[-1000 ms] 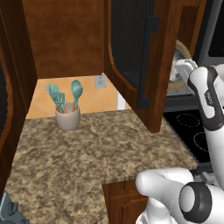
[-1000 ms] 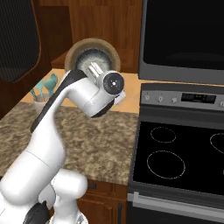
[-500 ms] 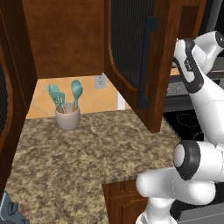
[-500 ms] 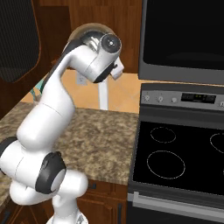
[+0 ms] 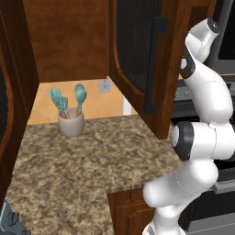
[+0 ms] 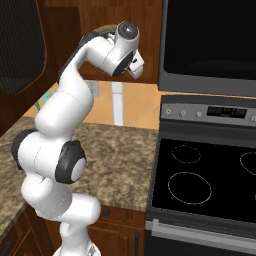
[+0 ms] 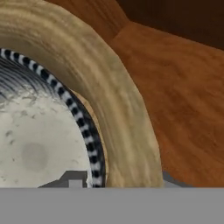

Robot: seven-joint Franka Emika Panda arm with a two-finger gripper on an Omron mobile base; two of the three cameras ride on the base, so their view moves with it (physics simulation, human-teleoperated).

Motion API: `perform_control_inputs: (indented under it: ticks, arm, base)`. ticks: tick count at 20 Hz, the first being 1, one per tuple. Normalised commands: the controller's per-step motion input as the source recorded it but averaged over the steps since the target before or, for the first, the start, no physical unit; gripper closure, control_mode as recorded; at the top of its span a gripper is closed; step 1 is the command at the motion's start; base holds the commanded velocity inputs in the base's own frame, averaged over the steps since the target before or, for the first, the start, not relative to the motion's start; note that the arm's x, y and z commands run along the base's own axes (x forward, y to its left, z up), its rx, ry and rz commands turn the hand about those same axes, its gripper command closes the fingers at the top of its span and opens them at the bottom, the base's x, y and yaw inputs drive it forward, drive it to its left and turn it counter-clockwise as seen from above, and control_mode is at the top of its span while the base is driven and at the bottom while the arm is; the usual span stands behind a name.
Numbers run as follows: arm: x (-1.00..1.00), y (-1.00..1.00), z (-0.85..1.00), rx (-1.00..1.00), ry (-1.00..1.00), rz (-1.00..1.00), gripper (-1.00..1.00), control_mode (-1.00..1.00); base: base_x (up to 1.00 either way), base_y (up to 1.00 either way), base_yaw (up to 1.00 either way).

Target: Pick up the bowls on the counter and stack them on top of one another in the open cabinet. Place the smaller bowl on top of the larger bowl.

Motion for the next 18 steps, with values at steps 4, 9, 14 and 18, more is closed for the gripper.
perform_control_inputs:
  ticks: [4,9,14,18]
  arm:
    - [1.0,0.14,-0.08,-0.03,0.03,-0.06,1.0,-1.0]
    - [0.86,0.13,-0.12,-0.04,0.01,-0.05,-1.0,-1.0]
    - [0.06,0.0,-0.01,-0.01,-0.03,-0.03,-1.0,-1.0]
    - [-0.09,0.0,0.0,0.0,-0.13,-0.04,-1.0,-1.0]
  base:
    - [0.0,0.0,0.0]
    - [0.0,0.0,0.0]
    - [0.0,0.0,0.0]
    - [0.0,0.0,0.0]
